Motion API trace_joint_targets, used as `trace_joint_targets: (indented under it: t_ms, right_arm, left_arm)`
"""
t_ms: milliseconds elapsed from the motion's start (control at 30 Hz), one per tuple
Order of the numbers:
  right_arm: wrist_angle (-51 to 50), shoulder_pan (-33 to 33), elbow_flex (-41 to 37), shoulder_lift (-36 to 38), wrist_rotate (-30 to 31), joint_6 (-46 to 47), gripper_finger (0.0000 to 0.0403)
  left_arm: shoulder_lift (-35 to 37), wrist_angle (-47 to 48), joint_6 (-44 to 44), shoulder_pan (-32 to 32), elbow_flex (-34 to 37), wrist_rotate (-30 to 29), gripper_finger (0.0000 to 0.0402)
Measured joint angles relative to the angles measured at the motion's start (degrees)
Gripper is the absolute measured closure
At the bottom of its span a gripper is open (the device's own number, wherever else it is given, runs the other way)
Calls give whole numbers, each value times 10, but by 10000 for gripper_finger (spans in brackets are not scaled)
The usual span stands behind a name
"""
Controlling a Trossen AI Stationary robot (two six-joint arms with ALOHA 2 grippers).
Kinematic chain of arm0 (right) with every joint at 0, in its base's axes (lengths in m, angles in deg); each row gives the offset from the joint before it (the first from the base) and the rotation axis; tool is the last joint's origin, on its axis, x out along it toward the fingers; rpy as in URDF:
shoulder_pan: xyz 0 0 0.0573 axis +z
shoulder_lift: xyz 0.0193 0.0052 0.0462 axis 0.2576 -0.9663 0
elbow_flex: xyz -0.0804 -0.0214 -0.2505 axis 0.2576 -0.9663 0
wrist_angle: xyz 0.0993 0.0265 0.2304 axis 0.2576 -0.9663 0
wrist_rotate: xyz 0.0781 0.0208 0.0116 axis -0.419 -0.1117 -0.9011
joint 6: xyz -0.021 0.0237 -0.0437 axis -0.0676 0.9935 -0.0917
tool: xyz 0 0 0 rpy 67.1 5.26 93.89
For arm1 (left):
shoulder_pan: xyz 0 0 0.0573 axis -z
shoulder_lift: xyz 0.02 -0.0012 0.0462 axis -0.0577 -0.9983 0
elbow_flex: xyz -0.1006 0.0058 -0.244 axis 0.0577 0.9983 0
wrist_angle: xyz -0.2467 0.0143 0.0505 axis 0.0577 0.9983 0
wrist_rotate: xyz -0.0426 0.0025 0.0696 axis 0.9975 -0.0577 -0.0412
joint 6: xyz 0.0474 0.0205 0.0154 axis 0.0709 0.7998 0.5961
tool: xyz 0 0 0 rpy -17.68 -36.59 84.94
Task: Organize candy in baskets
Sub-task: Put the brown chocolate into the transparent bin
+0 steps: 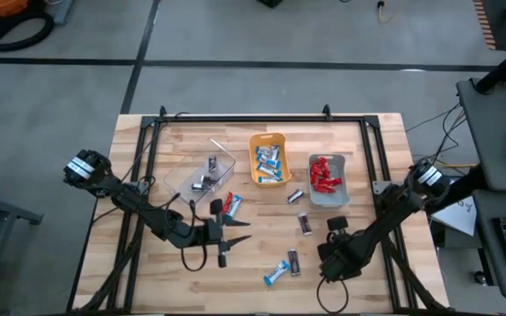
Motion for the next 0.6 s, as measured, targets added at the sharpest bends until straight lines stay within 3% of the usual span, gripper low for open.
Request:
trace_joint_targets:
  t_ms: [133, 267, 400, 600]
  right_arm:
    - [18, -9, 0, 40, 53, 22, 390]
    - [105, -21, -1, 88, 145, 14, 390]
    - [279, -42, -14, 132, 228, -68, 390]
    - [579, -82, -47, 149, 208, -261, 390]
  left_arm:
    - [0, 0, 0, 0, 0, 22, 271]
    - [0, -1, 0, 0, 0, 25, 271]
    - [0, -1, 0, 0, -1, 26, 271]
    - [0, -6, -2, 0, -1, 44, 271]
